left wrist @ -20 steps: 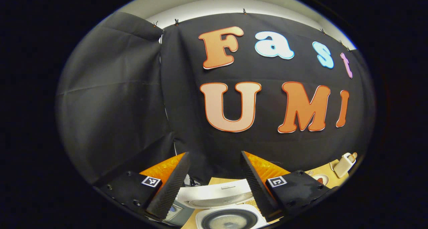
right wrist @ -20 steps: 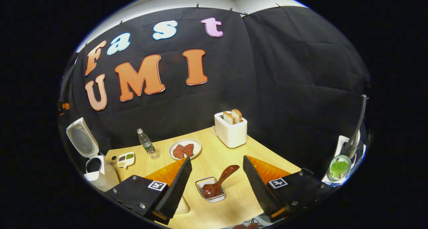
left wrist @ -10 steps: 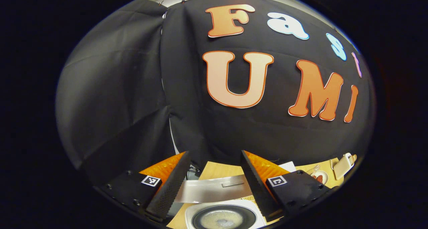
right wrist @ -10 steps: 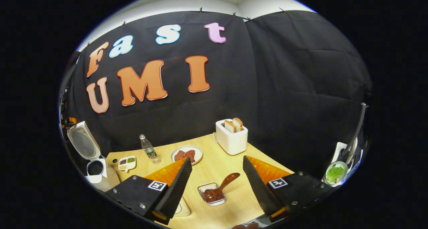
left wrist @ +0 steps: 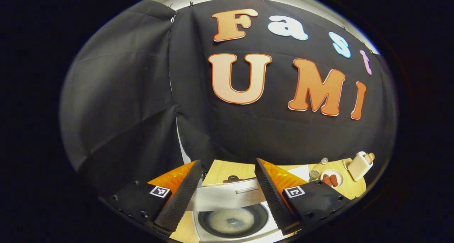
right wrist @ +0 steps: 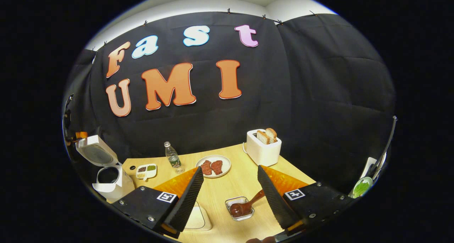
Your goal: Close the left gripper, press the button to open the rice cooker; take a wooden spoon from the chopstick holder with the right hand, scoop a spoonful of rice and pour it into the rice cooker, then put the wooden spoon back into the chopstick holder.
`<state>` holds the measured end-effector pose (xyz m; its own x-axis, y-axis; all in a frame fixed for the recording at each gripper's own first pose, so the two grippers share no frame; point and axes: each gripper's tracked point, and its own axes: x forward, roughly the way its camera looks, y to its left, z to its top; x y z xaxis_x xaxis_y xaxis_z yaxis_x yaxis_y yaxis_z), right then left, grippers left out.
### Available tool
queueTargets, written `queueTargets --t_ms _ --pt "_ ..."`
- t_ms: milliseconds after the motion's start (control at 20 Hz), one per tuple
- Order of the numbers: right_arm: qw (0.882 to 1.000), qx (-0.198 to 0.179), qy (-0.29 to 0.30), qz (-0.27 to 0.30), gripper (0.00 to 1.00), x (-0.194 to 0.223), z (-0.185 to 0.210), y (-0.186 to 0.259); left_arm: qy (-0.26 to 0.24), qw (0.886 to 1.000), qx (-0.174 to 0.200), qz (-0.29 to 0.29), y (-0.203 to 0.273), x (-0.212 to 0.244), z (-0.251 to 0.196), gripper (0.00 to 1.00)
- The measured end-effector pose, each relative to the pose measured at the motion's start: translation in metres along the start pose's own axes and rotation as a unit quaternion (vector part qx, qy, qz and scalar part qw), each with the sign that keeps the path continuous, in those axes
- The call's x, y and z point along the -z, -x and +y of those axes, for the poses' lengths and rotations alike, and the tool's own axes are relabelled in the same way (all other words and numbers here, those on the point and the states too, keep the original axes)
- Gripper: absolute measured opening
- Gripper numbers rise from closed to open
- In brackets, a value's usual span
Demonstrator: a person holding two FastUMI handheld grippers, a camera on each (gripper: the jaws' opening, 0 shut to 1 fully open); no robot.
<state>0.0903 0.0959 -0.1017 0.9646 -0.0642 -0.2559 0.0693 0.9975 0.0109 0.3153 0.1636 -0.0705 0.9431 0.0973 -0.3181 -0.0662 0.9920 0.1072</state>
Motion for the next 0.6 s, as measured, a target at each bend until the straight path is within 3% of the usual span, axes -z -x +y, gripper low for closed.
queueTargets --t_ms 200,400,600 --pt "1.0 -0.023 0.014 0.008 0.95 0.011 0.011 0.006 0.026 0.999 0.026 0.031 0.041 0.069 -0.032 1.0" --pt "0.999 -0.037 0.033 0.018 0.95 0.02 0.009 0.014 0.014 0.999 -0.012 0.047 0.052 0.14 -0.033 1.0" --pt "0.998 -0.042 0.046 0.029 0.95 0.031 0.001 0.017 0.016 0.998 -0.039 0.048 0.047 0.166 -0.026 1.0"
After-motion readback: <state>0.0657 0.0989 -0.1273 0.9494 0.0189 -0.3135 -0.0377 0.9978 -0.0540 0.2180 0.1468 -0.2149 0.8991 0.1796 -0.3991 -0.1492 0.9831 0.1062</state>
